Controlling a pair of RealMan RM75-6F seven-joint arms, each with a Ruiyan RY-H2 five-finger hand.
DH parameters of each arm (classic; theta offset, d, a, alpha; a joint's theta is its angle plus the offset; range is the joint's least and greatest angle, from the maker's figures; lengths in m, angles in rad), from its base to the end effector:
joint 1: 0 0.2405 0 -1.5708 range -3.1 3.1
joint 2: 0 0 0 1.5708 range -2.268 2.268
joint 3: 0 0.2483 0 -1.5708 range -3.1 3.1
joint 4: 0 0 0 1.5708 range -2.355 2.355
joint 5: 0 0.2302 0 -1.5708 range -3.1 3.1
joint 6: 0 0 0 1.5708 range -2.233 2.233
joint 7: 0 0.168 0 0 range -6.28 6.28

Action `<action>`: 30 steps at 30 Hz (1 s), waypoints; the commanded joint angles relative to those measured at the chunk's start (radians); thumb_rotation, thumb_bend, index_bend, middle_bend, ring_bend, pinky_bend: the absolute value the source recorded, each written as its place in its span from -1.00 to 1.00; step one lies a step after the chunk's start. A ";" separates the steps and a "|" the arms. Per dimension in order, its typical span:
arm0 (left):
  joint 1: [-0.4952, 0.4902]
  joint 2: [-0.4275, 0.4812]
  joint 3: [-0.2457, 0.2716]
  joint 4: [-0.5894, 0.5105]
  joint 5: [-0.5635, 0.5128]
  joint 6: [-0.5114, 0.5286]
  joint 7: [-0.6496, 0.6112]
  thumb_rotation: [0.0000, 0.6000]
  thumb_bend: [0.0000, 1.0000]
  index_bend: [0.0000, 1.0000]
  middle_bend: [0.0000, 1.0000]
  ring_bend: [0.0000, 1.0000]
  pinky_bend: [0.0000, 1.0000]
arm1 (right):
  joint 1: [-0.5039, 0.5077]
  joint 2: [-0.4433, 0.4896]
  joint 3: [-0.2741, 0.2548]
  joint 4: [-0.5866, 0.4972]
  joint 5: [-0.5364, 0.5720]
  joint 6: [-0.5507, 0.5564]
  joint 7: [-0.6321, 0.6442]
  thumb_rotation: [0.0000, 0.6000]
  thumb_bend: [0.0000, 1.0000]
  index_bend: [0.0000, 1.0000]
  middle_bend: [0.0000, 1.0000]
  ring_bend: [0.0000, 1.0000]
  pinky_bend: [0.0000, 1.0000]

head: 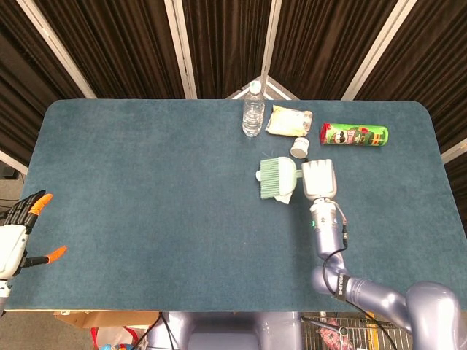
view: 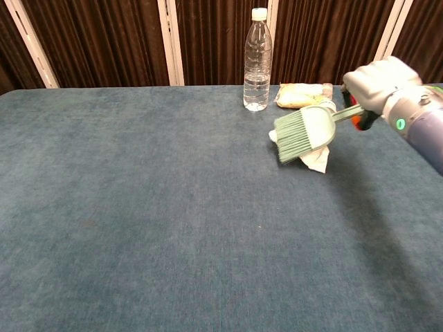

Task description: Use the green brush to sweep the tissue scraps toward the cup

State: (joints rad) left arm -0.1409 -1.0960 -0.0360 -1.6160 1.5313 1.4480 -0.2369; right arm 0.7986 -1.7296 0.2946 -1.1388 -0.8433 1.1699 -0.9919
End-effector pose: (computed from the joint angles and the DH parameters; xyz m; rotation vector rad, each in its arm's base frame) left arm -0.3005 0.2199 0.1342 -1.3917 -1.0673 -1.0912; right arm -0.1745 -0.4315 -0.0131 1.5268 -0.4697 0.4418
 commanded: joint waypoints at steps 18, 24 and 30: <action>-0.002 -0.002 0.007 -0.014 0.023 0.009 0.017 1.00 -1.00 -1.00 -1.00 -1.00 -0.97 | -0.074 0.333 0.012 -0.364 0.056 0.140 -0.172 1.00 0.19 0.59 0.99 1.00 0.82; -0.006 -0.004 0.007 -0.016 0.022 0.000 0.022 1.00 -1.00 -1.00 -1.00 -1.00 -0.97 | -0.023 0.336 0.060 -0.479 0.080 0.151 -0.195 1.00 0.19 0.59 0.99 1.00 0.82; -0.008 -0.001 0.006 -0.014 0.016 -0.004 0.011 1.00 -1.00 -1.00 -1.00 -1.00 -0.97 | 0.045 0.240 0.068 -0.471 0.145 0.140 -0.227 1.00 0.19 0.59 0.99 1.00 0.82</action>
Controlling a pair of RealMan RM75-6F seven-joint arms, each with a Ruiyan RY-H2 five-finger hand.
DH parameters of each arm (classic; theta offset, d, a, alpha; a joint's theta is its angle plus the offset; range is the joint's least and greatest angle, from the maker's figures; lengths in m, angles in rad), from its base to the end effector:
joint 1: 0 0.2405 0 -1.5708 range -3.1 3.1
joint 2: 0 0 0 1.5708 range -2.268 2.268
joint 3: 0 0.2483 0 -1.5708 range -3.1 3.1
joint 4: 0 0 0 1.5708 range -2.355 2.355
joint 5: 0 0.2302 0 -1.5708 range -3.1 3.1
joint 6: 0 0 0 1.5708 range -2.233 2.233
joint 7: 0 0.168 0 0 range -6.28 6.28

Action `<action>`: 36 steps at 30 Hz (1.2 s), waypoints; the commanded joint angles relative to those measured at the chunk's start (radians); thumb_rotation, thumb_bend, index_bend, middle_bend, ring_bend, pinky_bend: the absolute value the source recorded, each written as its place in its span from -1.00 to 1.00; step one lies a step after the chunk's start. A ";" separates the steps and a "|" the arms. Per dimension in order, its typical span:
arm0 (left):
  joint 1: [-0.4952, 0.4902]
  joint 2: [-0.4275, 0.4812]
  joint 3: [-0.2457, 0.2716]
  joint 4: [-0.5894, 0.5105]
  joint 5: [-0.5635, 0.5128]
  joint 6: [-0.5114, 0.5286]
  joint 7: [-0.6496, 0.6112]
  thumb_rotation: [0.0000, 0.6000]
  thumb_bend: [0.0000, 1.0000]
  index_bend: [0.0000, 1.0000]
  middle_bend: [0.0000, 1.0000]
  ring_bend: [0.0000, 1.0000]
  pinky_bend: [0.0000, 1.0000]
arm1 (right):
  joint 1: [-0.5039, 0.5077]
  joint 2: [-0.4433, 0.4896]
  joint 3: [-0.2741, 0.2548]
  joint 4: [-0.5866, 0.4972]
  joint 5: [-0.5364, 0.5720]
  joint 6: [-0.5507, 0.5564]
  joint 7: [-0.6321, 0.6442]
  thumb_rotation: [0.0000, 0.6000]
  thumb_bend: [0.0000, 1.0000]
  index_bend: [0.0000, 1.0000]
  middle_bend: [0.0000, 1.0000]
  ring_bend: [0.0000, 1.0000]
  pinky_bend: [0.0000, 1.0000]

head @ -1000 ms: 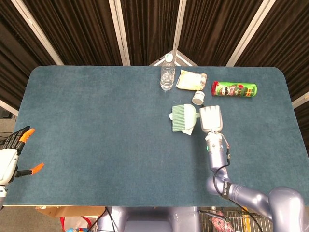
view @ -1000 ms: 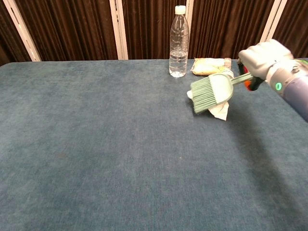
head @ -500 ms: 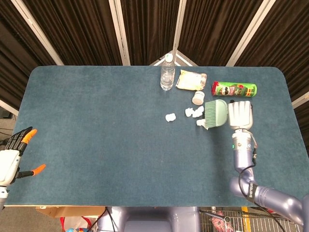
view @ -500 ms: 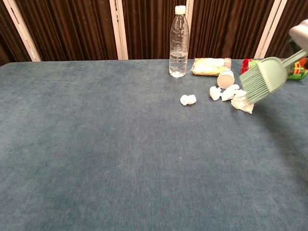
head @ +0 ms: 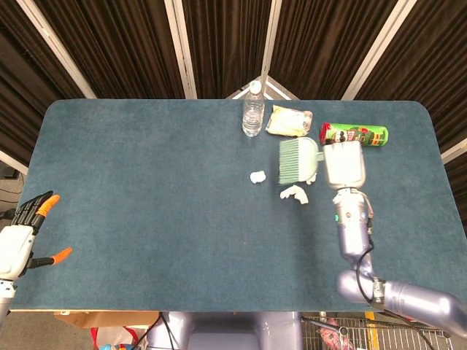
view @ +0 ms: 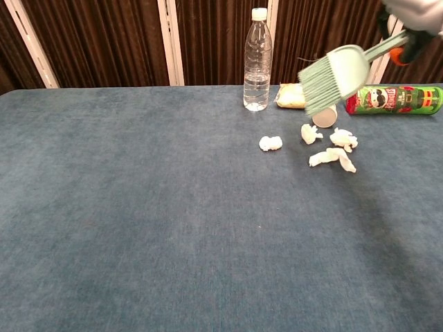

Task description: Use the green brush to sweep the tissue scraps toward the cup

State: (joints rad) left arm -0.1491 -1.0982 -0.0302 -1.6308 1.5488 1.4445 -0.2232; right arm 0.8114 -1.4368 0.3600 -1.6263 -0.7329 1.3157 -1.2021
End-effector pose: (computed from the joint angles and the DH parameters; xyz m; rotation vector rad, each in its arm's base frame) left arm -0.2934 0.2202 0.1293 -1.4192 -1.0663 -1.1004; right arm -0.1168 -0.4136 0.0671 1.4838 -0.4151 0.4819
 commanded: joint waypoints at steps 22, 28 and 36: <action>-0.002 0.014 -0.003 0.006 -0.028 -0.021 -0.044 1.00 -1.00 -1.00 -1.00 -1.00 -0.97 | 0.173 -0.376 -0.065 0.461 0.118 -0.144 -0.011 1.00 0.20 0.59 0.99 1.00 0.82; -0.003 0.014 -0.002 0.005 -0.026 -0.021 -0.043 1.00 -1.00 -1.00 -1.00 -1.00 -0.97 | 0.144 -0.355 -0.115 0.494 0.105 -0.125 -0.046 1.00 0.20 0.62 0.99 1.00 0.82; -0.003 0.013 -0.001 -0.001 -0.021 -0.019 -0.036 1.00 -1.00 -1.00 -1.00 -1.00 -0.97 | 0.094 -0.251 -0.131 0.413 0.100 -0.049 -0.085 1.00 0.20 0.62 0.99 1.00 0.82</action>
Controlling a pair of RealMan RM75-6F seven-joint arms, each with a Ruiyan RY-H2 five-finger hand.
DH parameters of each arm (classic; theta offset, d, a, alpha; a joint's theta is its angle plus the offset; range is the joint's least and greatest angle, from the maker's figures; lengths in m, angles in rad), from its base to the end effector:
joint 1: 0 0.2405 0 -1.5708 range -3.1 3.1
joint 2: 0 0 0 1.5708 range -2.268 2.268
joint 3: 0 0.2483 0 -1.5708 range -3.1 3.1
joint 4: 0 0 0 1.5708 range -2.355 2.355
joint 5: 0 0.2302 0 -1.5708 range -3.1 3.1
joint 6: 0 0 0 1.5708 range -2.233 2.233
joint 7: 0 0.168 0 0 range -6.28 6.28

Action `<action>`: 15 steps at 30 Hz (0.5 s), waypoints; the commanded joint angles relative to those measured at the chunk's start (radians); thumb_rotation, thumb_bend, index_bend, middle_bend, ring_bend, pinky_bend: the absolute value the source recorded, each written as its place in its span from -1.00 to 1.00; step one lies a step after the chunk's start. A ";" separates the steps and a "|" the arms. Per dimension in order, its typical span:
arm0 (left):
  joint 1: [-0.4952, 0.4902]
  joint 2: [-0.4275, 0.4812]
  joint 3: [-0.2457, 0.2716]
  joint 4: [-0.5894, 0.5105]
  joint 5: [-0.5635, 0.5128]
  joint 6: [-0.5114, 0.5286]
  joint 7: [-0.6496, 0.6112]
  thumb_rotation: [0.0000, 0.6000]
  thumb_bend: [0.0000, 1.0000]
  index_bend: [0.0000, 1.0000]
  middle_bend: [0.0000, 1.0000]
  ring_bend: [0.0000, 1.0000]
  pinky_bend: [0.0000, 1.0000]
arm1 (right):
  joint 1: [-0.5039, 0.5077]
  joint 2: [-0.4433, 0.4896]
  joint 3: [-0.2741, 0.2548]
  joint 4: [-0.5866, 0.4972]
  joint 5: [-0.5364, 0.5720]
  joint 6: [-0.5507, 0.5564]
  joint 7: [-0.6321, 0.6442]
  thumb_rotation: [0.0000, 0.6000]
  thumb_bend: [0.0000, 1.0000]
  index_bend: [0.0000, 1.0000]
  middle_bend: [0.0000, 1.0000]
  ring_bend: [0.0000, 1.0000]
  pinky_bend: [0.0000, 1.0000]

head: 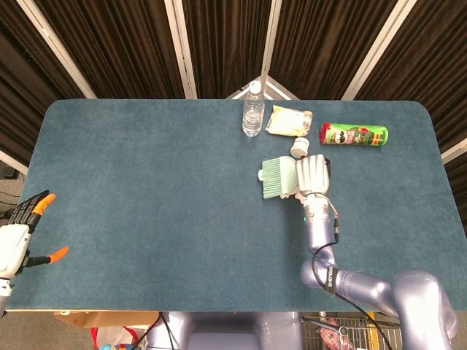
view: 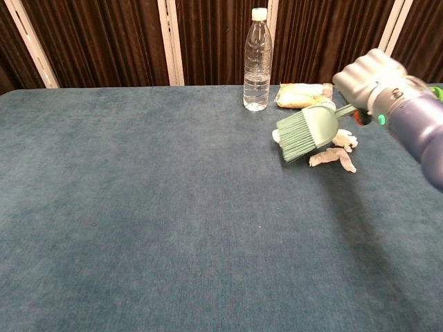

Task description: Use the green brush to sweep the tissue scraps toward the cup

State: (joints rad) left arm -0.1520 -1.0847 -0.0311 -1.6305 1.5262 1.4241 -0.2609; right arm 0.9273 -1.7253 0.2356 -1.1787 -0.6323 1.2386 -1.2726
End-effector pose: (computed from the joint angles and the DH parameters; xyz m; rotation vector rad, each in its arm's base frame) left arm -0.2991 0.2217 0.1323 -1.3973 -1.1070 -1.0953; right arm -0.1517 -0.4378 -0.0170 1.5491 -0.3283 0.2230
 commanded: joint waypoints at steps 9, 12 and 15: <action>0.001 -0.003 0.001 -0.006 0.007 0.008 0.013 1.00 -1.00 -1.00 -1.00 -1.00 -0.97 | -0.087 0.192 -0.050 -0.151 0.000 0.093 -0.076 1.00 0.20 0.62 0.99 1.00 0.82; 0.002 -0.004 0.002 -0.008 0.007 0.008 0.013 1.00 -1.00 -1.00 -1.00 -1.00 -0.97 | -0.096 0.232 -0.047 -0.177 -0.001 0.114 -0.089 1.00 0.20 0.62 0.99 1.00 0.82; 0.002 -0.004 0.002 -0.008 0.007 0.008 0.014 1.00 -1.00 -1.00 -1.00 -1.00 -0.97 | -0.091 0.269 -0.034 -0.212 -0.024 0.133 -0.085 1.00 0.20 0.62 0.99 1.00 0.82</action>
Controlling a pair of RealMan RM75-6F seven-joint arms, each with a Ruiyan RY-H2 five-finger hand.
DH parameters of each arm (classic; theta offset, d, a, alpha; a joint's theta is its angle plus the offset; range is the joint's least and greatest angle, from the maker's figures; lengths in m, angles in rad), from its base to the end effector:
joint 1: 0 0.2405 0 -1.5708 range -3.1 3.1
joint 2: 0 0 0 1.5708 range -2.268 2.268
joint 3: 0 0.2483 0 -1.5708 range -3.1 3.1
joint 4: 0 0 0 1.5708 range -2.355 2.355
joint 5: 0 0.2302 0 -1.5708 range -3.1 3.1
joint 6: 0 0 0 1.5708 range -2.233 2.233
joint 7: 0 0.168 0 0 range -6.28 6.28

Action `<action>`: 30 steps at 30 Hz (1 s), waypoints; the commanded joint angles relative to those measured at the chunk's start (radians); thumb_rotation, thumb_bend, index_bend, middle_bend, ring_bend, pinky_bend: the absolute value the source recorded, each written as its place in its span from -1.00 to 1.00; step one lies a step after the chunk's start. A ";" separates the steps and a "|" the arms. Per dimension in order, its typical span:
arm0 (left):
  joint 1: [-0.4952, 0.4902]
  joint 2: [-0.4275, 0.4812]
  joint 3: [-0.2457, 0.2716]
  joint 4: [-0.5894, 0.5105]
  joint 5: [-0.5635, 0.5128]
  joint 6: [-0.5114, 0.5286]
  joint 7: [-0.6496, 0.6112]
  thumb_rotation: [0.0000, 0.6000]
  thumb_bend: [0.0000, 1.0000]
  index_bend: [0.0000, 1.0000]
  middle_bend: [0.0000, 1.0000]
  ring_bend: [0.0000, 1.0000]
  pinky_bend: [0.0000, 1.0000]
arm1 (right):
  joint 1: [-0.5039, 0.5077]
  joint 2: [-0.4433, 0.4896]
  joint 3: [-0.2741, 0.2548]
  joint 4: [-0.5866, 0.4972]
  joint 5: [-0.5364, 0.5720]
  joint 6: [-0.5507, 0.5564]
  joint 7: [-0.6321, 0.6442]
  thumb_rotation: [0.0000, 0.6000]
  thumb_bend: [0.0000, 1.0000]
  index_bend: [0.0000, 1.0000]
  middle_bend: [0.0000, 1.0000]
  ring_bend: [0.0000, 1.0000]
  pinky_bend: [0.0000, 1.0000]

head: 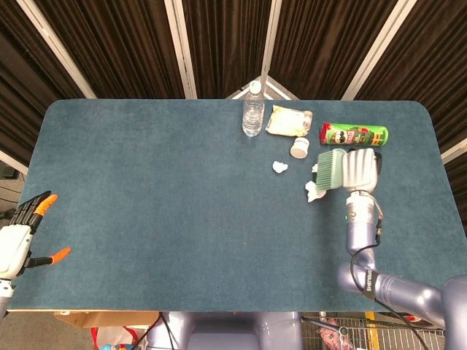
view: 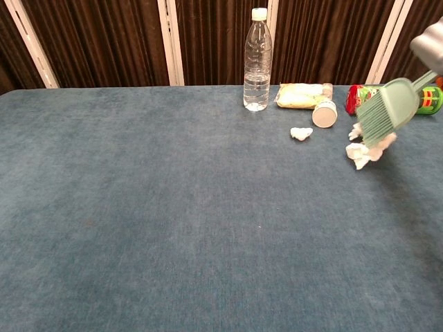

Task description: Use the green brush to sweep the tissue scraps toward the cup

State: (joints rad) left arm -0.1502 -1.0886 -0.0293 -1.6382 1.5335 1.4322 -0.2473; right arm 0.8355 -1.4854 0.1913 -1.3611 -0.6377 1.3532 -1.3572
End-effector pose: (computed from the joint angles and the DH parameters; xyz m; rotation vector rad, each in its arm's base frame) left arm -0.2958 0.2204 0.1306 -1.4027 -1.0990 -1.1006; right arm -0.1972 -0.4271 0.0678 1.4214 -0.2186 0.0692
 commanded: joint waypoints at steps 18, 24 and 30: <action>0.000 0.000 -0.001 -0.005 -0.006 -0.002 0.007 1.00 -1.00 -1.00 -1.00 -1.00 -0.97 | 0.072 -0.041 0.069 -0.162 -0.003 0.006 0.036 1.00 0.20 0.62 0.99 1.00 0.82; -0.001 0.002 -0.002 -0.001 -0.013 -0.009 -0.003 1.00 -1.00 -1.00 -1.00 -1.00 -0.97 | 0.100 -0.115 0.076 -0.073 0.011 -0.032 0.060 1.00 0.20 0.63 0.99 1.00 0.82; -0.003 0.004 -0.003 0.002 -0.016 -0.013 -0.011 1.00 -1.00 -1.00 -1.00 -1.00 -0.97 | 0.129 -0.191 0.074 0.036 0.027 -0.088 0.072 1.00 0.20 0.62 0.99 1.00 0.82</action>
State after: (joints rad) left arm -0.1529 -1.0852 -0.0326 -1.6363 1.5173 1.4191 -0.2583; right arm 0.9524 -1.6504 0.2665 -1.3557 -0.6183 1.2858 -1.2920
